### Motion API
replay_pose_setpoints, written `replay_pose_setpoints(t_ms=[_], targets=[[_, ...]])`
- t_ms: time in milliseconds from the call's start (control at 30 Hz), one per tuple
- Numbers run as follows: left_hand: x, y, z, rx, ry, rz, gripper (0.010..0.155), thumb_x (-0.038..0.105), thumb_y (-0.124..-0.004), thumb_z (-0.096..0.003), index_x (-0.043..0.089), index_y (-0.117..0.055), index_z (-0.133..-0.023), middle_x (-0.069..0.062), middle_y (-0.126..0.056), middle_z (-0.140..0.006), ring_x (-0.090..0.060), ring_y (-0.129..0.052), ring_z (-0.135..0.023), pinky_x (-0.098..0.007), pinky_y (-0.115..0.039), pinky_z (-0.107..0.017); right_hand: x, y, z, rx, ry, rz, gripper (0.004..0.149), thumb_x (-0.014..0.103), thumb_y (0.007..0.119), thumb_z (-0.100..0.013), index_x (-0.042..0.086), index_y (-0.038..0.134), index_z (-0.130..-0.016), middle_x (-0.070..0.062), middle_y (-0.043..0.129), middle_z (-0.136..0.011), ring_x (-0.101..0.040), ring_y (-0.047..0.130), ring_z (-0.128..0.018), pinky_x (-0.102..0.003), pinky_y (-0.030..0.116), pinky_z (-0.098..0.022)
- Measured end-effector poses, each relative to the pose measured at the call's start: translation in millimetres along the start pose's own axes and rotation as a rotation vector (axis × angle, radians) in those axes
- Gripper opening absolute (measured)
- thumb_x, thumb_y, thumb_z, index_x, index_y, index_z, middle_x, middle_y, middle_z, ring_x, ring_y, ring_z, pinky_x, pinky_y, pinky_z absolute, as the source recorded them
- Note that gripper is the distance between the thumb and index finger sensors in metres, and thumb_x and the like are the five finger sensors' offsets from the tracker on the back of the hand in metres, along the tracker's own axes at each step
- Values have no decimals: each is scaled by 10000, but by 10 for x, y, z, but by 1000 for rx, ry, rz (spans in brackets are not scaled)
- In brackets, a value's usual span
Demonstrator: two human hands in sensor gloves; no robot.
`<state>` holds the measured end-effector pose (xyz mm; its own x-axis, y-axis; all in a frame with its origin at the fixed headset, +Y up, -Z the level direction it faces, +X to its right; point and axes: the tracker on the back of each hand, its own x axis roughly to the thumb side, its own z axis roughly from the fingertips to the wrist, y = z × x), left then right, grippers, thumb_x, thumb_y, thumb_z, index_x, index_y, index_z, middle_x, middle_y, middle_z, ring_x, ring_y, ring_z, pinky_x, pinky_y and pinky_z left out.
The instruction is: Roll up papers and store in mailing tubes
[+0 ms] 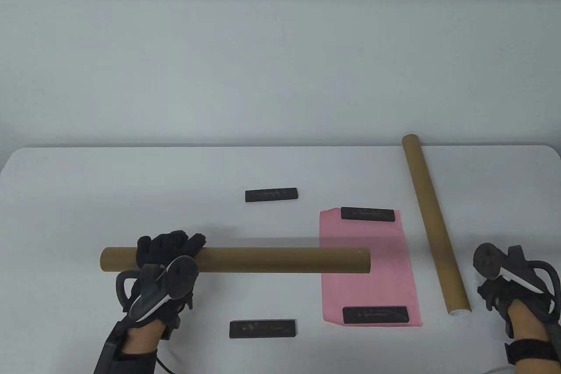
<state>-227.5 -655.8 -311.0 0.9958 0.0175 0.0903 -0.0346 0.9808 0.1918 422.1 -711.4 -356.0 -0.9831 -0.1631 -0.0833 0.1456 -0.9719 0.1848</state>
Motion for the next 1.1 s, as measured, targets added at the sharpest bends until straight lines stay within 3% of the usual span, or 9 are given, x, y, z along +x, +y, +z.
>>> replay_pose_setpoints(t_ms=[133,233,333,467,633,1100], targets=[[-28,-2,-9,0,6,19,750,411,-1005,-317,517,-602,-941,35,-653,-1027,-230,-738,-971,-648,-490,-765,152,-628,295,-244,-74,-78,687,391,952,-432,198,699,-1042,-127,757,-1024,-465,739,-958,-656,668,-681],[-43,-5,-5,1,8,26,751,412,-1004,-317,518,-599,-942,36,-651,-1028,-229,-738,-972,-648,-490,-765,486,-1052,648,-467,-233,-163,688,391,944,-442,183,693,-1047,-133,761,-1026,-470,745,-957,-661,678,-674],[-42,14,10,14,4,24,751,411,-1004,-318,517,-600,-941,35,-651,-1028,-229,-737,-972,-648,-489,-766,889,-1244,927,-572,-393,-294,691,408,943,-441,182,699,-1046,-134,782,-1018,-469,772,-946,-667,687,-665],[-39,28,18,26,-9,34,750,414,-1002,-318,518,-598,-941,37,-650,-1028,-227,-736,-973,-648,-490,-766,1340,-1203,1081,-596,-564,-490,692,413,944,-444,179,700,-1048,-130,788,-1017,-460,783,-946,-661,696,-667],[-47,12,16,28,-30,49,750,416,-1000,-318,519,-595,-941,38,-648,-1028,-226,-736,-973,-646,-492,-766,1518,-803,992,-561,-663,-809,693,385,955,-444,140,708,-1044,-164,792,-1005,-492,786,-922,-683,695,-643],[-62,-54,-5,7,-68,78,750,417,-995,-321,528,-583,-938,42,-639,-1032,-222,-730,-978,-645,-494,-769,1509,-727,1071,-611,-725,-889,687,356,945,-445,136,695,-1047,-150,781,-1024,-498,789,-926,-686,697,-631]])
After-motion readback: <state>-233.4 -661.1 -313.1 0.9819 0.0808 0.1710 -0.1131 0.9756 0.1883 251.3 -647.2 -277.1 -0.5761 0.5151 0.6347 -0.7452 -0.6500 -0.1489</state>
